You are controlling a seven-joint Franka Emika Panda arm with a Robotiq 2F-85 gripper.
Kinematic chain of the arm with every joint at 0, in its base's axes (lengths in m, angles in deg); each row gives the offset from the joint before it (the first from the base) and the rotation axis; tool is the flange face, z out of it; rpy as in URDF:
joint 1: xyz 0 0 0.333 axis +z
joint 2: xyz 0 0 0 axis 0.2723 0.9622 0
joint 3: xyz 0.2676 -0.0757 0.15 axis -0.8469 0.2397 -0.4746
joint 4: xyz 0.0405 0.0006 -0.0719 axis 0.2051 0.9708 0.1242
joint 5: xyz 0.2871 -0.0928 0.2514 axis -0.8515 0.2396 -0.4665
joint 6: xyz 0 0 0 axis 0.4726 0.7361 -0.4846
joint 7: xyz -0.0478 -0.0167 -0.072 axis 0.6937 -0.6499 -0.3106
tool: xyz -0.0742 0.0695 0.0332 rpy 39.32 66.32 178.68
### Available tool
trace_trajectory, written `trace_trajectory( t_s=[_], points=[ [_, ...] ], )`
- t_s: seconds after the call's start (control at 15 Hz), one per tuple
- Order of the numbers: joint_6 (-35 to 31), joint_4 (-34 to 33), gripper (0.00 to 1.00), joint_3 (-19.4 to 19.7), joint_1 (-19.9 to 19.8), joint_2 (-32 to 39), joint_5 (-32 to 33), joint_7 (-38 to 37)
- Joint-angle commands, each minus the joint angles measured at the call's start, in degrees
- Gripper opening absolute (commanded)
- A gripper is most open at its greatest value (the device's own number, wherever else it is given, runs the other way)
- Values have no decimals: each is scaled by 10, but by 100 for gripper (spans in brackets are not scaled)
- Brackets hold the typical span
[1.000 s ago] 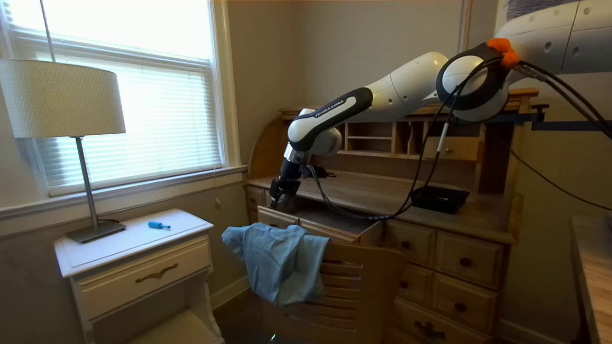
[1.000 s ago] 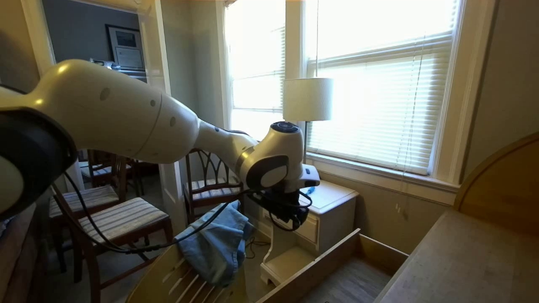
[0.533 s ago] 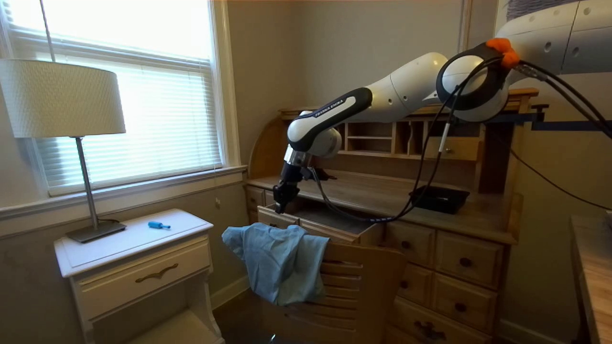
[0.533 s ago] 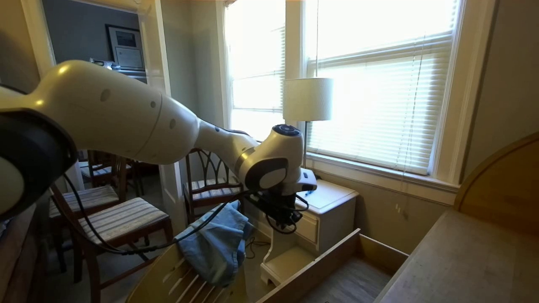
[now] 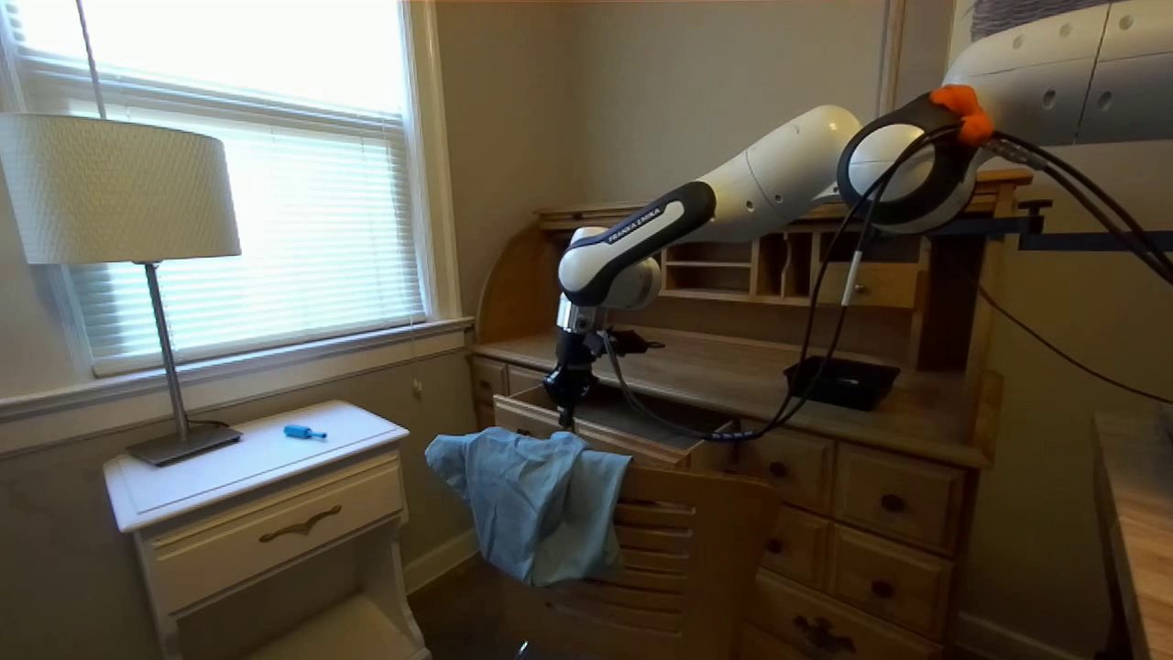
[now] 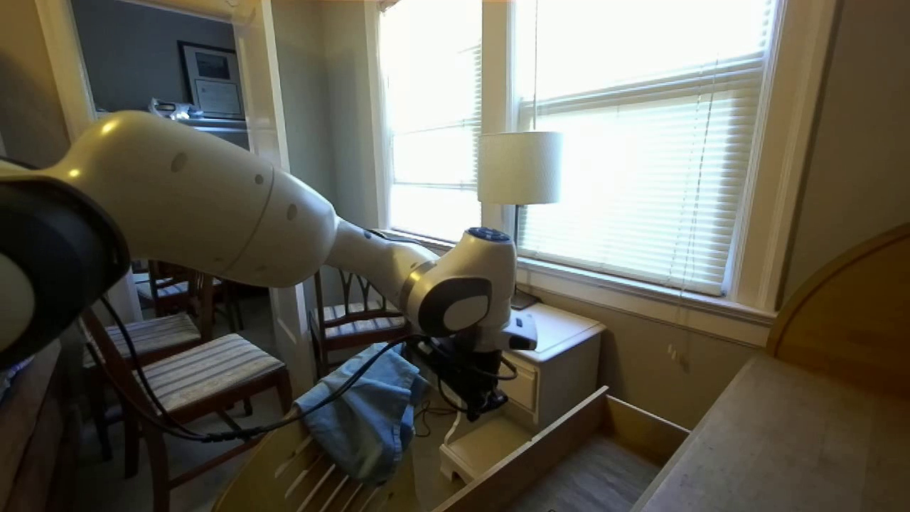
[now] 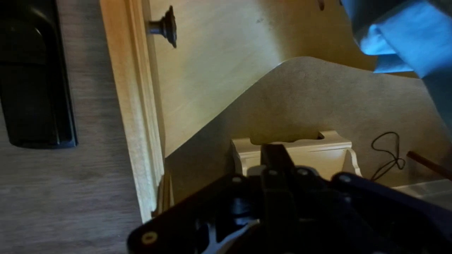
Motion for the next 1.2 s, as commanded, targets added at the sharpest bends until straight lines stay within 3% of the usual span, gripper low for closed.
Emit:
trace_trajectory(
  t_s=[0.0,0.6,1.13],
  points=[
    [14,18,0,28,10,0,4,-72],
    [53,21,0,131,49,4,61,-274],
    [149,25,0,160,71,3,113,-306]
  ],
)
